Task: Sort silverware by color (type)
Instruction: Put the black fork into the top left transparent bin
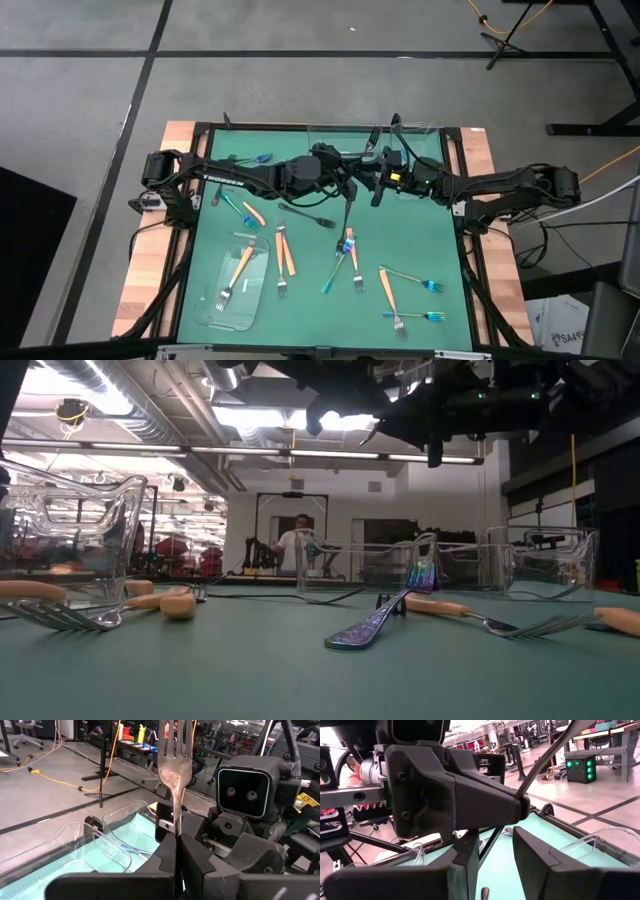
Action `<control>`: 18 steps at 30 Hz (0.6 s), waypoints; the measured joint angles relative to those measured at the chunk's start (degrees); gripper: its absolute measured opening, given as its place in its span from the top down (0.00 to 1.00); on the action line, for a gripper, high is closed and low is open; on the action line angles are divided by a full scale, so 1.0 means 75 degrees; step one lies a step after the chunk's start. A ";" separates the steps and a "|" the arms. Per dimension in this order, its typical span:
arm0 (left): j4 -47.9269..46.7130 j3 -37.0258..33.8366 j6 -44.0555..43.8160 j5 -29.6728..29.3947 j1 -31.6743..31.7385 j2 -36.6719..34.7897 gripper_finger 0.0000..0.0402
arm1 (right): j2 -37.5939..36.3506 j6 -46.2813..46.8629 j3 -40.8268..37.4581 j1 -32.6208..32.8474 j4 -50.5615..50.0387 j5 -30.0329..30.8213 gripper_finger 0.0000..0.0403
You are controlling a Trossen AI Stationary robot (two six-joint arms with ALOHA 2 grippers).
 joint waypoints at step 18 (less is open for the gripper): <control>-0.0035 0.0000 0.0018 -0.0020 -0.0003 -0.0002 0.99 | 0.0000 0.0011 0.0000 -0.0001 -0.0033 0.0000 0.99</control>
